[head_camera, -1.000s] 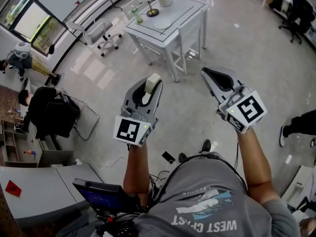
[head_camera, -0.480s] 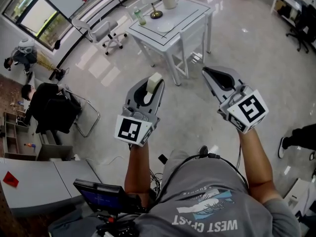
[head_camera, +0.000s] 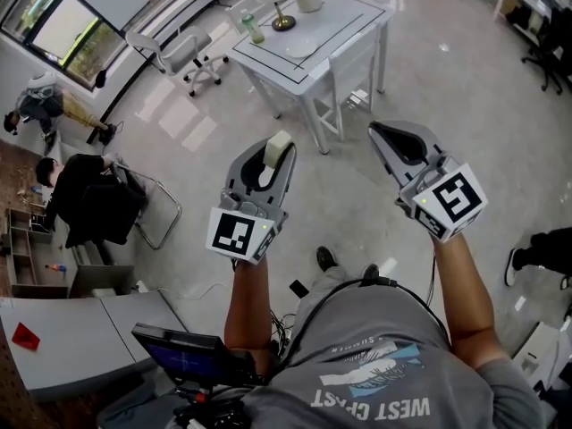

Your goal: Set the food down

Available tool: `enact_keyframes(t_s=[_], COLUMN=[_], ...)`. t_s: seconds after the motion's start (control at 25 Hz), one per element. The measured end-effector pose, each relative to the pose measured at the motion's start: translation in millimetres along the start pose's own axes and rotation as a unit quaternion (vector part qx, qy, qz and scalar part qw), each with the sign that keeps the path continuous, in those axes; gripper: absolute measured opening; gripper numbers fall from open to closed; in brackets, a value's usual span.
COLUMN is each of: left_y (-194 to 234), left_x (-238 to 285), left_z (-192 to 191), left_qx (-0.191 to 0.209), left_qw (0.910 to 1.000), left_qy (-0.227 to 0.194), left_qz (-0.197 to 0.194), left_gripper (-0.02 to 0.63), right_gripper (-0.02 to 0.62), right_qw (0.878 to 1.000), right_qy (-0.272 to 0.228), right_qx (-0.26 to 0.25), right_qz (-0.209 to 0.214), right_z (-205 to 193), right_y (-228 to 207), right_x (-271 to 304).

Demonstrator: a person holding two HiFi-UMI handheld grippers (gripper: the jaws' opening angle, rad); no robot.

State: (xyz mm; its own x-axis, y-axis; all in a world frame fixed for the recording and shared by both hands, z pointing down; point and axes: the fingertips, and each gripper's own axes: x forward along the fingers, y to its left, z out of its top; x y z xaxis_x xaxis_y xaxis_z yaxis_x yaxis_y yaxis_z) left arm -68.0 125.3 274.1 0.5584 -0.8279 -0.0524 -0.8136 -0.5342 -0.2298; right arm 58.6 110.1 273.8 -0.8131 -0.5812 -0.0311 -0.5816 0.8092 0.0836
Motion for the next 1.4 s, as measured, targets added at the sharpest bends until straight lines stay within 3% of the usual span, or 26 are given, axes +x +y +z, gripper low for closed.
enact_keyframes(t_s=[0.68, 0.96, 1.4], left_y=[112, 139, 158], left_x=[54, 75, 144], left_z=[-33, -50, -57], left_qx=[0.0, -0.013, -0.009], left_qw=[0.9987, 0.9986, 0.9996], left_qy=[-0.011, -0.009, 0.005], left_qz=[-0.049, -0.051, -0.026], left_gripper=[0.1, 0.1, 0.1], right_gripper=[0.008, 0.008, 0.008], right_qw=[0.999, 0.998, 0.999], right_qy=[0.015, 0.029, 0.024], right_qx=[-0.007, -0.007, 0.0], right_qz=[-0.047, -0.05, -0.025], right_z=[-12, -20, -26], right_y=[-42, -60, -131], right_x=[110, 137, 160])
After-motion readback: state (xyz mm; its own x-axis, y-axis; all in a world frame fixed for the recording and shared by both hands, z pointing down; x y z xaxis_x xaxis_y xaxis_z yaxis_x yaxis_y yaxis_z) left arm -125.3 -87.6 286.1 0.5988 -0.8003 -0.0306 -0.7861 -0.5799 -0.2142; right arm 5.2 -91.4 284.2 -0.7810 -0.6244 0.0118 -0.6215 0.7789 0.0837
